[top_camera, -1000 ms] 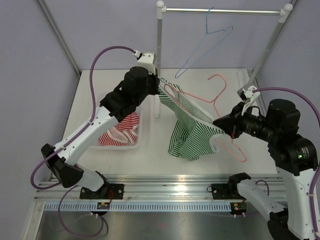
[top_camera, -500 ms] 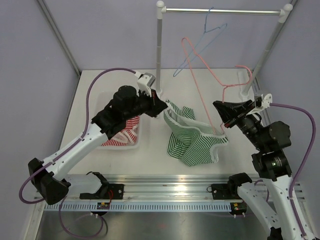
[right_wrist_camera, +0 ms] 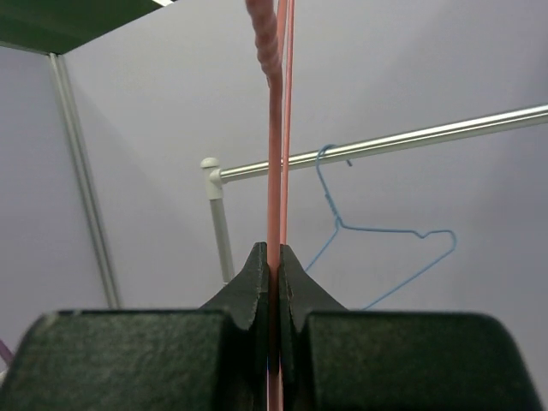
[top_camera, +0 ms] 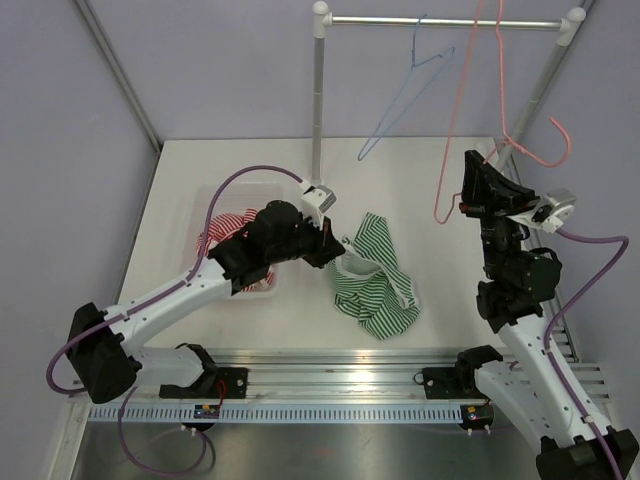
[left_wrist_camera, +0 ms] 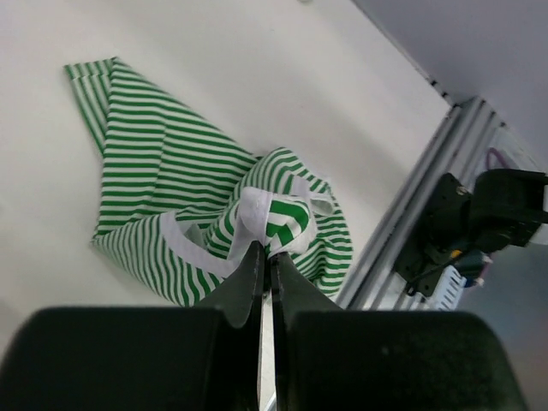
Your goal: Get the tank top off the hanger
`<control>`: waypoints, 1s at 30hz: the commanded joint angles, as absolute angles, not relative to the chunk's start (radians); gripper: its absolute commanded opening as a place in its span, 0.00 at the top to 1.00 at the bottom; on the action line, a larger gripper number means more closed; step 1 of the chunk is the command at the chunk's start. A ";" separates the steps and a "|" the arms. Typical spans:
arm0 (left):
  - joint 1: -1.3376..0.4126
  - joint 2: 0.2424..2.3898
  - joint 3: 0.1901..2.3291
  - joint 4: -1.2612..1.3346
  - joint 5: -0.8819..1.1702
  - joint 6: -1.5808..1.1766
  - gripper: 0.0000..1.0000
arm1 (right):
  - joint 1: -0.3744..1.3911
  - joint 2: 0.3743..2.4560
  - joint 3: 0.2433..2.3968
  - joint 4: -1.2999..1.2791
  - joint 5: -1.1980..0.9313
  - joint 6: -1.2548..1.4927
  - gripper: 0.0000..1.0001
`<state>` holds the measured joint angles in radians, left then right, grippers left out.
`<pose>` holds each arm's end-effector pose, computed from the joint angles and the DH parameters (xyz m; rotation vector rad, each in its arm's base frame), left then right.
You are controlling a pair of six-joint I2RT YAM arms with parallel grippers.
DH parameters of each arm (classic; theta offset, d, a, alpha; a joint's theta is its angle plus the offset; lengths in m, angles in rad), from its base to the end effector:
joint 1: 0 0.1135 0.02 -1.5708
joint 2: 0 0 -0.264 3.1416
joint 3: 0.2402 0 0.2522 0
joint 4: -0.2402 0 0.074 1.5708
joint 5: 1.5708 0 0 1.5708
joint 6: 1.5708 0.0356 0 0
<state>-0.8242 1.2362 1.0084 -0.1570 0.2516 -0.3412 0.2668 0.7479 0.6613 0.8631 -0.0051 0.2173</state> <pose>0.1878 -0.2160 0.3253 0.6682 1.9732 -0.9890 0.1484 0.0407 0.4084 -0.0247 0.8015 0.4602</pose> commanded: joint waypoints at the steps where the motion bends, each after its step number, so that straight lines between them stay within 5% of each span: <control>1: -0.828 1.241 1.011 -0.192 0.076 -0.333 1.00 | 0.270 0.678 0.731 0.797 0.110 0.052 1.00; 9: -0.828 1.296 1.040 -0.293 -0.071 -0.344 1.00 | 0.270 0.603 1.063 -0.204 0.280 0.103 1.00; 17: -0.841 1.322 1.106 -0.380 -0.127 -0.345 1.00 | 0.270 0.817 1.497 -0.829 0.266 0.167 1.00; 20: -0.851 1.301 1.134 -0.425 -0.153 -0.347 0.61 | 0.268 0.955 1.650 -0.964 0.224 0.172 1.00; 21: -0.854 1.293 1.143 -0.436 -0.163 -0.347 0.37 | 0.270 0.985 1.701 -0.980 0.224 0.170 1.00; 22: -0.859 1.264 1.143 -0.443 -0.170 -0.350 0.26 | 0.270 1.033 1.721 -0.991 0.221 0.170 1.00; 25: -0.874 1.204 1.149 -0.475 -0.183 -0.348 0.13 | 0.270 1.113 1.784 -0.994 0.209 0.166 1.00; 26: -0.885 1.189 1.154 -0.495 -0.193 -0.348 0.01 | 0.270 1.133 1.799 -0.985 0.209 0.161 1.00; 30: -0.919 1.123 1.166 -0.551 -0.236 -0.356 0.01 | 0.268 1.286 1.937 -0.991 0.230 0.134 1.00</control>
